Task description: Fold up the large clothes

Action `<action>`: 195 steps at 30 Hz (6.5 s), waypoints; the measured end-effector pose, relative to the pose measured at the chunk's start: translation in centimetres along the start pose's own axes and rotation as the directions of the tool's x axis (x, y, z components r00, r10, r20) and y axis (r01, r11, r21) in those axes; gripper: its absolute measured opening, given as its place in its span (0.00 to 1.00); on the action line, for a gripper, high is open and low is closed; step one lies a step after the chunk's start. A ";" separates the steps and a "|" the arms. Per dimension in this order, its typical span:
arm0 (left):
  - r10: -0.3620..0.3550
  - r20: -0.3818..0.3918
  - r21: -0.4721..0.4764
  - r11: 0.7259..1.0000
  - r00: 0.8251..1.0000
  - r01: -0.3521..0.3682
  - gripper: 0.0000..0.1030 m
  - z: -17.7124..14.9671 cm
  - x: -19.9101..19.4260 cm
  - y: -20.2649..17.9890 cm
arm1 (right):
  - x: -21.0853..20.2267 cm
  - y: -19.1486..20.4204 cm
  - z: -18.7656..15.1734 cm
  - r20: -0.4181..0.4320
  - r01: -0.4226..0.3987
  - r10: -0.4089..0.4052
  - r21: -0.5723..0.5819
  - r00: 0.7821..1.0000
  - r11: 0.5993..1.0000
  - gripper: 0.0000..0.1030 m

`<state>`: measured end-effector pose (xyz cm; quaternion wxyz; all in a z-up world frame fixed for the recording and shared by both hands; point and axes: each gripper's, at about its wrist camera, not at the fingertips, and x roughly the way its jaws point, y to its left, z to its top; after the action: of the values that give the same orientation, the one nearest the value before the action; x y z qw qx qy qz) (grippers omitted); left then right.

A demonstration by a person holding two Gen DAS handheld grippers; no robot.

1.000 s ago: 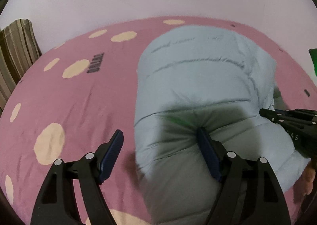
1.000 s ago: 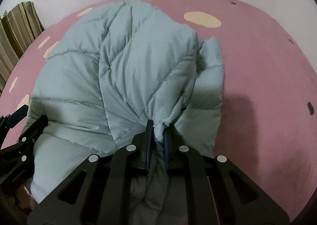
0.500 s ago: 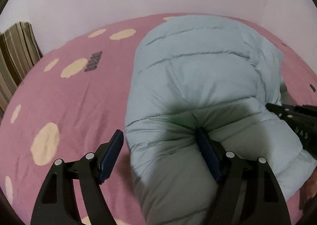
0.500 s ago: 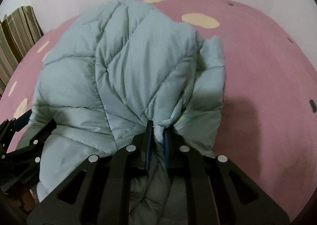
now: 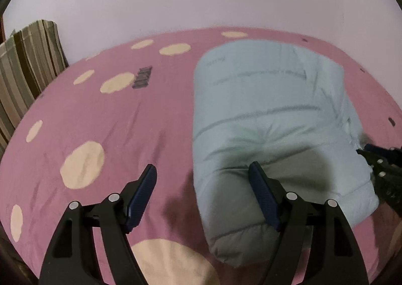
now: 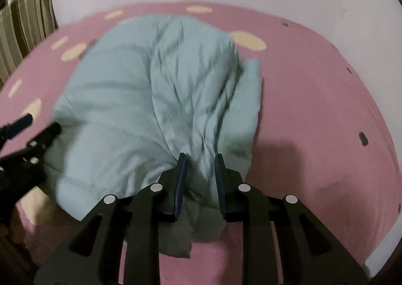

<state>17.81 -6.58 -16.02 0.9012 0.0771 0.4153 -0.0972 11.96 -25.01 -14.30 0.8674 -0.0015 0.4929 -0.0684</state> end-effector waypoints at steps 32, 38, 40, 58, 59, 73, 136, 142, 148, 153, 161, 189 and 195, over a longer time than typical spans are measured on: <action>-0.047 0.062 0.009 0.999 0.997 0.047 0.72 7.6 0.2 0.3 | -2.5 -4.0 5.6 0.180 -0.100 0.081 0.099 0.980 0.990 0.31; -0.037 0.014 0.012 0.999 0.999 0.037 0.72 9.1 3.3 -0.9 | 0.6 -3.5 8.1 0.162 -0.090 0.074 0.093 0.984 0.992 0.31; -0.029 -0.012 0.023 0.999 1.000 0.029 0.72 9.0 4.5 -1.3 | 2.0 -3.5 8.3 0.139 -0.085 0.071 0.095 0.988 0.992 0.31; -0.008 -0.104 0.032 0.999 0.995 0.011 0.74 7.3 10.9 -2.8 | 9.8 -3.4 7.0 0.020 -0.068 0.066 0.105 0.998 0.992 0.37; -0.005 -0.101 0.036 0.999 0.995 0.008 0.74 7.2 10.9 -2.9 | 9.9 -3.3 7.0 0.021 -0.066 0.064 0.104 0.998 0.992 0.37; 0.007 -0.109 0.051 0.999 0.994 -0.001 0.74 7.3 10.6 -3.0 | 9.2 -2.6 7.1 0.030 -0.006 0.003 0.077 1.000 0.997 0.38; -0.265 -0.151 -0.270 0.938 0.952 0.219 0.86 4.0 9.4 2.9 | 7.9 -3.5 4.2 0.004 -0.225 0.228 0.175 0.974 0.959 0.31; -0.278 -0.147 -0.253 0.938 0.949 0.236 0.85 4.1 9.7 2.7 | 7.8 -3.2 4.4 0.005 -0.220 0.222 0.173 0.975 0.960 0.31; -0.295 -0.134 -0.249 0.934 0.946 0.256 0.79 4.1 9.5 2.5 | 7.8 -3.1 4.4 0.006 -0.219 0.221 0.174 0.975 0.960 0.31; -0.297 -0.130 -0.248 0.933 0.946 0.259 0.78 4.0 9.3 2.6 | 7.9 -3.3 4.3 0.007 -0.219 0.221 0.173 0.975 0.960 0.31; -0.301 -0.126 -0.251 0.932 0.945 0.263 0.76 4.0 9.2 2.6 | 7.8 -3.1 4.3 0.013 -0.218 0.219 0.165 0.976 0.962 0.31; -0.232 -0.120 -0.292 0.938 0.965 0.189 0.74 4.8 9.8 8.8 | 9.5 2.3 7.7 0.015 -0.284 0.284 0.094 0.959 0.954 0.30; -0.221 -0.119 -0.283 0.942 0.968 0.180 0.74 4.9 9.7 8.7 | 9.6 2.7 7.8 0.022 -0.289 0.288 0.104 0.957 0.952 0.30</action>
<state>29.65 -0.32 -19.77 0.8551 -0.0822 0.4964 -0.1251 23.79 -23.97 -18.64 0.8685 0.1162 0.4808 0.0328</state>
